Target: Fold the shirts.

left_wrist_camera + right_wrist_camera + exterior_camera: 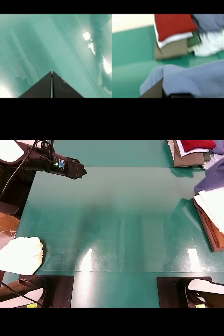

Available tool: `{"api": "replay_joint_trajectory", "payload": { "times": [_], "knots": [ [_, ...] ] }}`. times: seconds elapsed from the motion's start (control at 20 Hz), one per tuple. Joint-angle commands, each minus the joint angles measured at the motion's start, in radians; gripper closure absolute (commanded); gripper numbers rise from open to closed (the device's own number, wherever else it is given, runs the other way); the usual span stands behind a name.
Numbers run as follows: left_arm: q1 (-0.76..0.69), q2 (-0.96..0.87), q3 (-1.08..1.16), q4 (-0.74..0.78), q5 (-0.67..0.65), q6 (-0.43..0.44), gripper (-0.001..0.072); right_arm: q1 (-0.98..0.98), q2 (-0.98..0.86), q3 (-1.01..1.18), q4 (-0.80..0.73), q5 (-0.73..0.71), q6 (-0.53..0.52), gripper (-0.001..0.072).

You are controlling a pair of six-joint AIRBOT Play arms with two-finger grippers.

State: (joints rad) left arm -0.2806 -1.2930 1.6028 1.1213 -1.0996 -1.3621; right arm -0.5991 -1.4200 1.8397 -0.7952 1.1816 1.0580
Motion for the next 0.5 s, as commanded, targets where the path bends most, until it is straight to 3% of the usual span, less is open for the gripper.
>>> {"api": "replay_joint_trajectory", "payload": {
  "times": [0.0,0.15,0.35,0.4,0.45],
  "knots": [
    [0.000,0.001,0.000,0.000,-0.006,0.001,0.0684,-0.078,0.067,-0.121,-0.083,0.154,-0.005,0.0697],
    [0.000,0.001,0.000,0.000,-0.018,0.002,0.0684,-0.125,0.138,-0.246,-0.240,0.202,0.004,0.0696],
    [0.000,0.001,0.000,0.000,-0.018,0.008,0.0684,-0.203,0.232,-0.415,-0.431,0.219,0.122,0.0691],
    [0.000,0.001,0.000,0.000,-0.018,0.009,0.0684,-0.227,0.252,-0.456,-0.465,0.232,0.142,0.0679],
    [0.000,0.001,0.000,0.000,-0.018,0.009,0.0684,-0.249,0.270,-0.496,-0.487,0.235,0.149,0.0616]
  ]
}}
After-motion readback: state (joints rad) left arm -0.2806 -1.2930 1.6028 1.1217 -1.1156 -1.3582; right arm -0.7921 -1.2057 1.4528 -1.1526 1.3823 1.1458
